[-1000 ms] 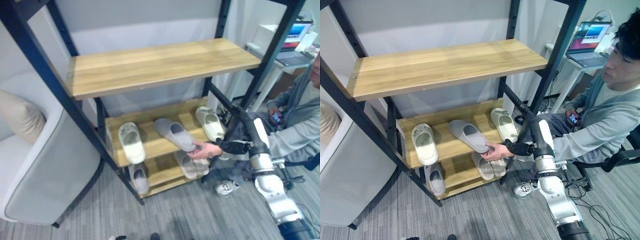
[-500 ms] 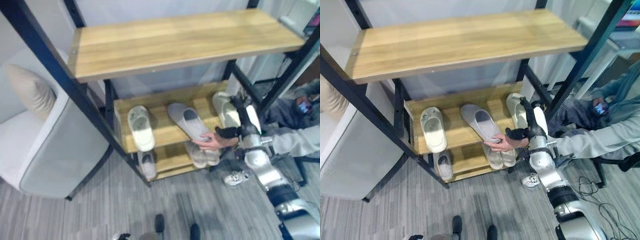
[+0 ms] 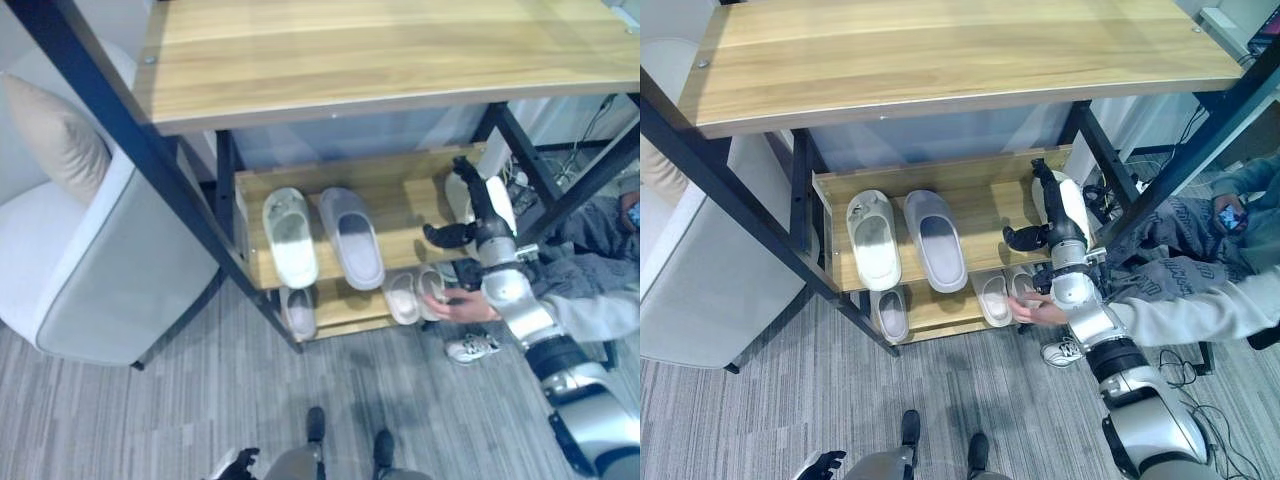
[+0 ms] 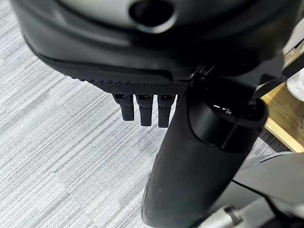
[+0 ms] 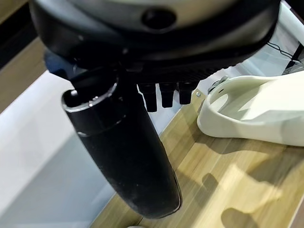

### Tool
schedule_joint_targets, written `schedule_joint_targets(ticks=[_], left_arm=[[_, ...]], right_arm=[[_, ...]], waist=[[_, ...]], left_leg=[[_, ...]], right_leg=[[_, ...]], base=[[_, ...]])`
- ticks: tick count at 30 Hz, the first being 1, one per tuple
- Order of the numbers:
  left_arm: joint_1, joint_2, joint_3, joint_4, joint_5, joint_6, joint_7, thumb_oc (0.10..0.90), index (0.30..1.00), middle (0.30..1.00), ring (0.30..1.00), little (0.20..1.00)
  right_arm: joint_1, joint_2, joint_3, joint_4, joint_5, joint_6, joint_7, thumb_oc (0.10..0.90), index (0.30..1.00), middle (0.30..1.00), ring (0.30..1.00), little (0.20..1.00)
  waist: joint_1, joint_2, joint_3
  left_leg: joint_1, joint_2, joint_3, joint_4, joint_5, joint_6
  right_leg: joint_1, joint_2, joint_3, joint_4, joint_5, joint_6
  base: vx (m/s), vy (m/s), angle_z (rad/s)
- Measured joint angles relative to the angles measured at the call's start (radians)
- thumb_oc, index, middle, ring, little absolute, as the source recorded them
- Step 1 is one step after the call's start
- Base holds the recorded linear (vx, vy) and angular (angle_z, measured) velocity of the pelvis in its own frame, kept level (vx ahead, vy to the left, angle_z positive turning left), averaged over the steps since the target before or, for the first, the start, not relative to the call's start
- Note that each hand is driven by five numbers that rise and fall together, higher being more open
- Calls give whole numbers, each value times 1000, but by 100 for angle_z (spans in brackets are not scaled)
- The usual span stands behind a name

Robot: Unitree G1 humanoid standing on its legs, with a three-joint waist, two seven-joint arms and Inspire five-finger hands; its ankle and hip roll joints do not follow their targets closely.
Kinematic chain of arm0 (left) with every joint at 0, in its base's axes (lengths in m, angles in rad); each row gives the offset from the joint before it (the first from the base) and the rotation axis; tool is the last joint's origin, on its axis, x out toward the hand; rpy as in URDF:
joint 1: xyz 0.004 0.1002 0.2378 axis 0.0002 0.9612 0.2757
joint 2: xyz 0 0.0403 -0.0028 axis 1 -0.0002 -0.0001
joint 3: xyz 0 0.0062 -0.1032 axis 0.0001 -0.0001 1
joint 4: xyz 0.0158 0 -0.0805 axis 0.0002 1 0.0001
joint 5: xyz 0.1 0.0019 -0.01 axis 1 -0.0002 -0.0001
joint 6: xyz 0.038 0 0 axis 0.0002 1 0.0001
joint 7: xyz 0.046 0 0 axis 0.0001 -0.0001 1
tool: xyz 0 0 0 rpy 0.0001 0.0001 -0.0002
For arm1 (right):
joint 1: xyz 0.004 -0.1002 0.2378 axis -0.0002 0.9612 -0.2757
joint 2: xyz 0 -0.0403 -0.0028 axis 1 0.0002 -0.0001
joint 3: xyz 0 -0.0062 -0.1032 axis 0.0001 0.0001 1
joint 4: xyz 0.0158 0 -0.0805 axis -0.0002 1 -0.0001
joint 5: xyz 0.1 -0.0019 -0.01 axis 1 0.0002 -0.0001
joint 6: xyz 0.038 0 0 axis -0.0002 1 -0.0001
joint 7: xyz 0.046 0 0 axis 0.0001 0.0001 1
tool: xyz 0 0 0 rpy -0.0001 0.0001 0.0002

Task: Arrange the slippers neatly on the shoe rack.

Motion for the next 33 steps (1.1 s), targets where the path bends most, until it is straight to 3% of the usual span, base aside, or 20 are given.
schedule_joint_targets(ticks=[10, 16, 20, 27, 33], left_arm=[[-17, -1, 1, -2, -9, -4, 4, 800, 900, 900, 900, 900], [-33, -8, 12, -15, -34, -4, 21, 800, 900, 900, 900, 900], [-34, -7, 13, -14, -29, 0, 20, 800, 900, 900, 900, 900], [-33, -6, 13, -26, -28, 0, 21, 800, 900, 900, 900, 900], [-38, 3, 12, -29, -30, -1, 23, 800, 900, 900, 900, 900]], right_arm=[[-40, -3, 2, -3, 21, 2, -19, 800, 900, 900, 900, 900], [110, 3, -30, -246, 38, -9, -27, 800, 900, 900, 900, 900], [176, 45, -43, -319, 38, -19, -15, 800, 900, 900, 900, 900], [184, 49, -41, -335, 25, -20, 4, 800, 900, 900, 900, 900], [146, 58, -38, -300, 20, -23, -14, 800, 900, 900, 900, 900]], waist=[[0, 11, 34], [1, 22, 52], [-4, 16, 55], [2, 8, 59], [34, -8, 62]], left_leg=[[-32, -1, -8, 0, 7, 1], [-30, -2, -17, 0, 8, 1], [-15, -2, -19, 0, 7, 0], [-18, -3, -40, 0, 12, -3], [-42, -4, -49, 0, 22, -2]], right_leg=[[-30, 1, -5, 0, 4, -2], [-21, 3, -18, 7, 4, -2], [-7, 5, -19, 0, 3, -1], [0, 3, -38, 0, 4, -2], [-20, 8, -49, 7, 5, -2]], base=[[-6, 6, 2], [31, 9, 4], [39, 19, 1], [-1, 15, 8], [-26, 15, 6]])
